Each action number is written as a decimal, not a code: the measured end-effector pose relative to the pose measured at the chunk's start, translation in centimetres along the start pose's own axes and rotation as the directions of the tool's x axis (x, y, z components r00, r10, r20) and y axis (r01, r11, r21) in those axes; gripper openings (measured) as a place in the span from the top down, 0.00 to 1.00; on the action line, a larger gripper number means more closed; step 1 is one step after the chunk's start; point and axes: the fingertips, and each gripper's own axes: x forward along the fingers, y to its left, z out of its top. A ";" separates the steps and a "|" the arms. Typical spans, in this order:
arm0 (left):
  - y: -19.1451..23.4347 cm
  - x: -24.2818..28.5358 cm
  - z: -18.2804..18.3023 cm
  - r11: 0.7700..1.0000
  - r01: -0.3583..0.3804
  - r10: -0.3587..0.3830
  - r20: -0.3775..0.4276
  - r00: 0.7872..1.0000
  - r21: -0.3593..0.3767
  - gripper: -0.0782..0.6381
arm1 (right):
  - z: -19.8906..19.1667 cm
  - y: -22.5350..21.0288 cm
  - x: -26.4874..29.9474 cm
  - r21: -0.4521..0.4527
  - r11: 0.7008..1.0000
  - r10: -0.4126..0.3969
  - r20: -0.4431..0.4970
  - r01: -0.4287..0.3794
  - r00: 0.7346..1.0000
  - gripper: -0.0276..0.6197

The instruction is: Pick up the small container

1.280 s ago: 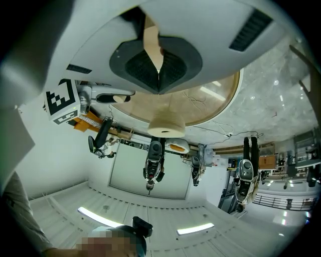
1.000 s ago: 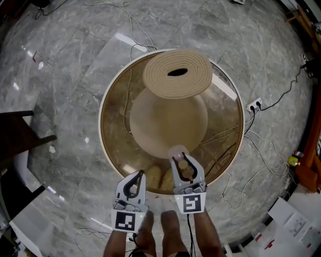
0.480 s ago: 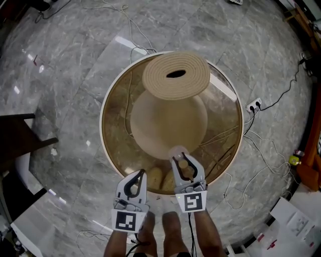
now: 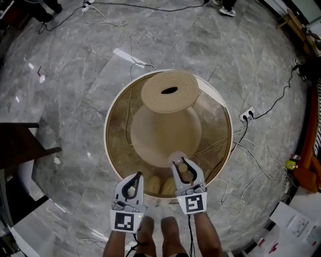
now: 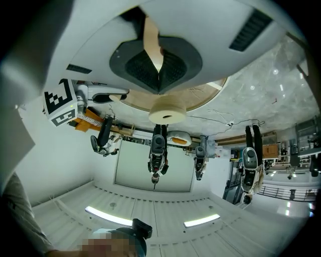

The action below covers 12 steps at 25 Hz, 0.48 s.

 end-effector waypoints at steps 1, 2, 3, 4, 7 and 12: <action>-0.2 -0.1 0.8 1.000 0.001 -0.001 0.009 1.000 0.008 0.87 | 0.7 -0.2 -0.3 -0.002 1.000 -0.001 0.005 0.001 1.000 0.77; -0.4 -0.3 1.7 1.000 0.004 -0.004 0.016 1.000 0.017 0.87 | 1.5 -0.4 -0.7 -0.005 1.000 -0.001 0.010 0.001 1.000 0.77; -0.7 -0.6 2.6 1.000 0.006 -0.007 0.023 1.000 0.026 0.87 | 2.3 -0.6 -1.1 -0.009 1.000 -0.002 0.014 0.002 1.000 0.77; -1.0 -0.9 3.5 0.999 0.008 -0.009 0.031 0.999 0.033 0.87 | 3.1 -0.7 -1.6 -0.011 1.000 -0.002 0.017 0.003 1.000 0.77; -1.9 -1.9 6.3 0.999 0.011 -0.013 0.059 0.998 0.038 0.87 | 5.6 -1.3 -3.1 -0.004 1.000 -0.009 0.021 0.009 1.000 0.77; -4.0 -3.4 11.2 0.997 0.023 -0.031 0.097 0.995 0.079 0.87 | 10.4 -2.7 -6.1 0.027 0.999 -0.034 0.060 0.032 0.998 0.77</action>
